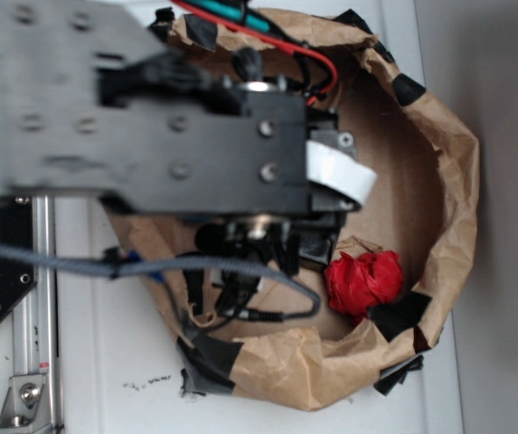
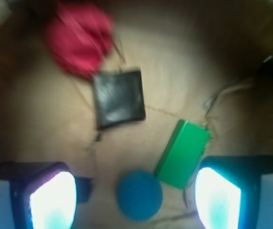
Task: Grab the black box.
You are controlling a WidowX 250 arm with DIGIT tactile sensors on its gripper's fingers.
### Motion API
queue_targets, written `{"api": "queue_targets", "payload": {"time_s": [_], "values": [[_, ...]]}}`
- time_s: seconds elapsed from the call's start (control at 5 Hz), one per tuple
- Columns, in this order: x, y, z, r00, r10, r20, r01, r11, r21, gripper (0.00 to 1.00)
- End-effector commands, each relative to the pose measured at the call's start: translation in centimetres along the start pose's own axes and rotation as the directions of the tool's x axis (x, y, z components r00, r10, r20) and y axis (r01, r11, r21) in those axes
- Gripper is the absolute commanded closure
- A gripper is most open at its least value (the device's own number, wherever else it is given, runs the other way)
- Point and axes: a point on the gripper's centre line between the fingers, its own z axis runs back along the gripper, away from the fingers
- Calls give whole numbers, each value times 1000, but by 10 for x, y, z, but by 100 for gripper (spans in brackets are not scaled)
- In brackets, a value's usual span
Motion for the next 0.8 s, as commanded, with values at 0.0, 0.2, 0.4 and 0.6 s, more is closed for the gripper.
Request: {"api": "queue_targets", "payload": {"time_s": [0.0,0.2,0.4,0.6], "values": [[22,-1,-48,989,10,150,9,992,-123,0],[45,-23,-51,969,0,247,52,978,-203,0],[57,-47,-39,965,-51,256,108,971,-215,0],[57,-54,-31,964,-44,263,99,974,-202,0]]}}
